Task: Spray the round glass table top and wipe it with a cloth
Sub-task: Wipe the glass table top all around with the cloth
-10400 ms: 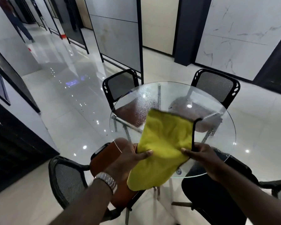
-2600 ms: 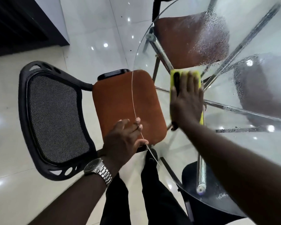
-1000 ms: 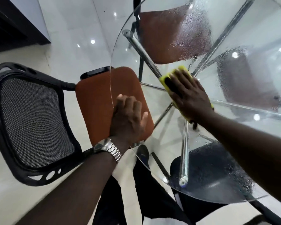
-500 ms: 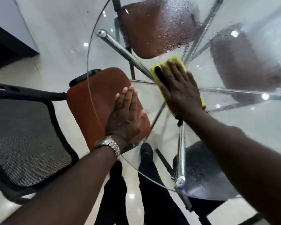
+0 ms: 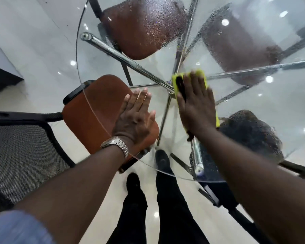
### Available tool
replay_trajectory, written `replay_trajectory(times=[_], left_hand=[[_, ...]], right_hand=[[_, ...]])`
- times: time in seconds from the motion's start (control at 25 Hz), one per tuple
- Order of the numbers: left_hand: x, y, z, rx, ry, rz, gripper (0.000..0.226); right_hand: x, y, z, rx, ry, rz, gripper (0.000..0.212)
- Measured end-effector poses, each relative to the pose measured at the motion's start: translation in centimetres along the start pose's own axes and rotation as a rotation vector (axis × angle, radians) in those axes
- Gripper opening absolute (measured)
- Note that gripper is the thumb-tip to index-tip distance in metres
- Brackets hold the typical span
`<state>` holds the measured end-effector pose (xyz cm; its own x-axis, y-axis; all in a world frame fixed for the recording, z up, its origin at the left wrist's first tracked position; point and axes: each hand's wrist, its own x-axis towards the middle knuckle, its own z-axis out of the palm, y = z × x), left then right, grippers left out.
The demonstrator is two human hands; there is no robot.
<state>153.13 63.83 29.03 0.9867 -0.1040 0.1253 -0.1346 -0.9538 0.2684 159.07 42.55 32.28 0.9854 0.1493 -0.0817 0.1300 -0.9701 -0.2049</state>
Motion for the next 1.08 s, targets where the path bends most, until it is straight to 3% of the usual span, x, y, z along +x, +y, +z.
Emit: replay_trajectory(times=[0.12, 0.32, 0.4, 0.48, 0.52, 0.56, 0.68, 0.72, 0.76, 0.92, 1.0, 1.08], left_hand=[[-0.2, 0.2, -1.1, 0.008, -0.063, 0.041, 0.069], [-0.3, 0.0, -0.4, 0.043, -0.094, 0.113, 0.075], [-0.3, -0.1, -0.4, 0.062, -0.111, 0.126, 0.076], [-0.3, 0.0, -0.7, 0.065, -0.148, 0.125, 0.077], [-0.3, 0.0, -0.8, 0.069, -0.157, 0.116, 0.077], [-0.3, 0.1, -0.8, 0.072, -0.157, 0.106, 0.077], [-0.2, 0.1, -0.8, 0.062, -0.164, 0.113, 0.077], [-0.3, 0.1, -0.6, 0.068, -0.163, 0.112, 0.077], [-0.3, 0.1, -0.5, 0.072, -0.163, 0.11, 0.077], [-0.3, 0.2, -0.9, 0.059, -0.163, 0.099, 0.077], [-0.2, 0.4, -1.2, 0.061, -0.162, 0.097, 0.075], [0.0, 0.2, -1.2, 0.02, -0.162, 0.085, 0.07]], right_hand=[[-9.1, 1.5, 0.2, -0.054, -0.035, -0.059, 0.068], [-1.0, 3.5, -0.1, -0.103, 0.005, -0.21, 0.066], [-0.4, 3.5, -0.2, -0.032, 0.028, -0.071, 0.066], [-5.2, 1.8, 0.4, 0.039, 0.052, 0.179, 0.067], [-8.6, 1.2, 1.0, 0.034, 0.034, 0.208, 0.068], [-11.9, 1.2, 1.6, -0.009, 0.016, 0.103, 0.068], [-14.0, 5.8, 0.2, -0.205, -0.097, -0.55, 0.064], [-12.5, 7.5, -0.3, -0.22, -0.121, -0.617, 0.062], [-11.3, 8.5, -0.4, -0.187, -0.115, -0.533, 0.062], [-14.2, 4.9, 1.8, 0.016, 0.151, 0.44, 0.068], [-17.0, -0.7, 4.0, 0.012, 0.223, 0.523, 0.069], [-16.9, -5.1, 5.1, 0.029, 0.171, 0.398, 0.07]])
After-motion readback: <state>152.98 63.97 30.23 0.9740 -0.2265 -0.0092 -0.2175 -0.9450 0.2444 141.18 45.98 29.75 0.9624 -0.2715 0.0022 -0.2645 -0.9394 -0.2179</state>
